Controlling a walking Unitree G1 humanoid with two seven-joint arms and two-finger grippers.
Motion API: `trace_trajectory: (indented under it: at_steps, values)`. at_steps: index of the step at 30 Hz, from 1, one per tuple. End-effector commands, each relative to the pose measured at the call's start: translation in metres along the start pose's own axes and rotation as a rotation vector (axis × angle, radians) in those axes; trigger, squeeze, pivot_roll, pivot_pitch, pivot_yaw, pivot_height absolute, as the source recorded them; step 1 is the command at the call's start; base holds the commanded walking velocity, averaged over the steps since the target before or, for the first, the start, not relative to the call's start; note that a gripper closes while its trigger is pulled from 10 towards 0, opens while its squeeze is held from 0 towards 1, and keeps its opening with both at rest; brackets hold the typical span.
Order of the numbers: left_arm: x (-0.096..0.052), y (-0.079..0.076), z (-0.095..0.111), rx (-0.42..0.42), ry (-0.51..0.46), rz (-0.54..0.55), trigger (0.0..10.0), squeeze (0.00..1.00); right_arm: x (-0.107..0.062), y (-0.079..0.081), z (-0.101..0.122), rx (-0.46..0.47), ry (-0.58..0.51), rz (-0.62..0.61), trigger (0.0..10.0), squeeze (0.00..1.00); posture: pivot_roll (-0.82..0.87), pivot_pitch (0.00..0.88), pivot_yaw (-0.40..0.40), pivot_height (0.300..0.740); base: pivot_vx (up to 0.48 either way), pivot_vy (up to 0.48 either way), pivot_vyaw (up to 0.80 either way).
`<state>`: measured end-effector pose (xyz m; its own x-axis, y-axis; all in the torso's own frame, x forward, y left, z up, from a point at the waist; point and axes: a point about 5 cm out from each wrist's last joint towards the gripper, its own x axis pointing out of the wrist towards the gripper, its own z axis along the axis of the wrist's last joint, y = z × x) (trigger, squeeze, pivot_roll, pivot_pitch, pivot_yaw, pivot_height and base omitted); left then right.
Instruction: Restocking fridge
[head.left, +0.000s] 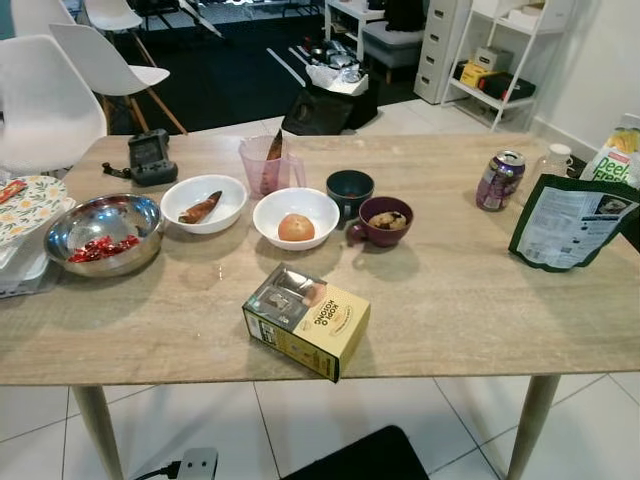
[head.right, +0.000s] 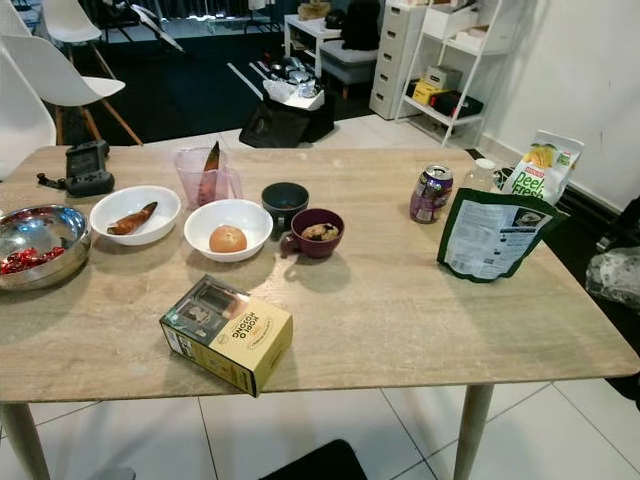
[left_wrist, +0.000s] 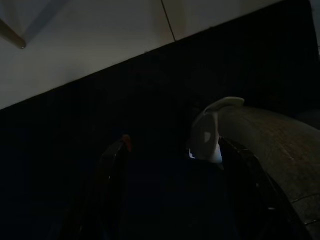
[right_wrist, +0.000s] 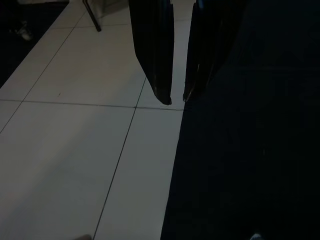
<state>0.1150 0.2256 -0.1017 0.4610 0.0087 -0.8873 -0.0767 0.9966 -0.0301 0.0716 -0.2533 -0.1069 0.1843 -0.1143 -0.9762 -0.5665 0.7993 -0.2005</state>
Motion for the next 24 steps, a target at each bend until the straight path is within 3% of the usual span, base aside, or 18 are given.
trace_trajectory:
  at_steps: [1, 15, 22, 24]
  values:
    - [0.0, -0.002, -0.002, 0.009, 0.014, -0.003, 10.0, 0.0, 0.0, -0.002, -0.002, -0.002, 0.003, -0.007, 10.0, 0.0, 0.07, 0.0, -0.031, 0.74, 0.0, -0.45, 0.0]
    - [-0.002, 0.009, -0.003, -0.037, 0.008, 0.063, 10.0, 0.0, 0.0, -0.001, -0.002, -0.009, 0.003, -0.004, 10.0, 0.0, 0.07, 0.0, -0.029, 0.74, 0.0, -0.032, 0.0]
    - [-0.009, 0.03, -0.009, -0.166, -0.007, 0.188, 10.0, 0.0, 0.0, -0.001, 0.0, -0.014, -0.001, 0.001, 10.0, 0.0, 0.08, 0.0, -0.031, 0.74, 0.0, 0.0, 0.0]
    - [-0.014, 0.045, -0.013, -0.228, -0.017, 0.274, 10.0, 0.0, 0.0, -0.001, 0.0, -0.015, -0.002, 0.002, 10.0, 0.0, 0.09, 0.0, -0.033, 0.74, 0.0, 0.0, 0.0]
